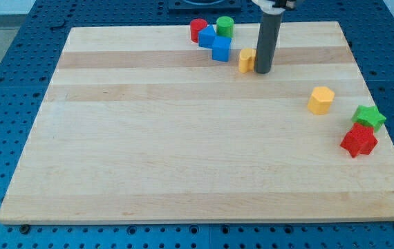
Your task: Move yellow heart towards group of blocks
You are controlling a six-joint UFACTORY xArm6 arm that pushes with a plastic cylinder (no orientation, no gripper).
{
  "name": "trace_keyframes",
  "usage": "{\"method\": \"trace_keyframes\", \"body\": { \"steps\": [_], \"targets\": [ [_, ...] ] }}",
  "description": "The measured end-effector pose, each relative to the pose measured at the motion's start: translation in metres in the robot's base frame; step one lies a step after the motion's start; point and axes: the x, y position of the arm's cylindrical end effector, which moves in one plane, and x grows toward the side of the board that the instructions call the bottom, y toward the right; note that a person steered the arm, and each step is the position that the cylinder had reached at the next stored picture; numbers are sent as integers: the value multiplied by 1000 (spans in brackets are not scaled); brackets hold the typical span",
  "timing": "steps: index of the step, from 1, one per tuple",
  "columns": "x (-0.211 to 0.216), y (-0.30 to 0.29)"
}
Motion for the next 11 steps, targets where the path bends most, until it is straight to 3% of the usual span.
{"method": "trace_keyframes", "body": {
  "steps": [5, 9, 11],
  "targets": [
    [10, -41],
    [-65, -11],
    [-70, -6]
  ]
}}
